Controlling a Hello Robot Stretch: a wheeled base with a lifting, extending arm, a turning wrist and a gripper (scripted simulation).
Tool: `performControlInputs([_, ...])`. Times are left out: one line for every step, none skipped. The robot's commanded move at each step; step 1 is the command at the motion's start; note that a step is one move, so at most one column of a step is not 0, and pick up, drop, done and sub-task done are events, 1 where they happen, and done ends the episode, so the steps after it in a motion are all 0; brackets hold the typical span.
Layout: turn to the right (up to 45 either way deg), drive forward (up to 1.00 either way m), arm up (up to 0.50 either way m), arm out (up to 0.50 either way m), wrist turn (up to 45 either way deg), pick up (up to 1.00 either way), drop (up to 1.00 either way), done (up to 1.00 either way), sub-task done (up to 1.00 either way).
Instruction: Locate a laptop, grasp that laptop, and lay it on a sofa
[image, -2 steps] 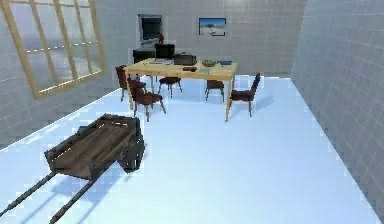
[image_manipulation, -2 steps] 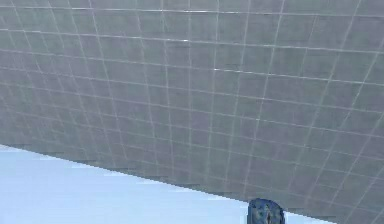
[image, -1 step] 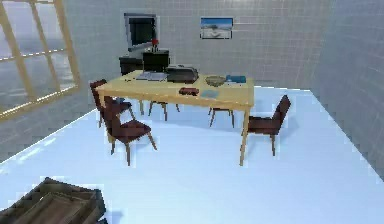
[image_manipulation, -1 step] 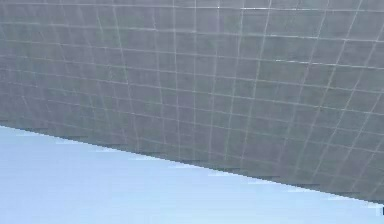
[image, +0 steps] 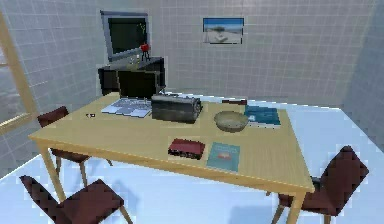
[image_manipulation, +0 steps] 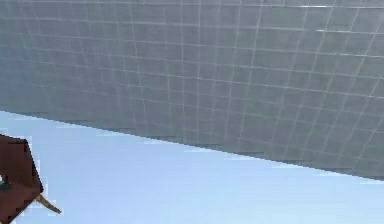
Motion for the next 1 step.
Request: performControlInputs([-9.0, 0.0, 0.0, 0.0, 0.0, 0.0, 0.0, 0.0, 0.0])
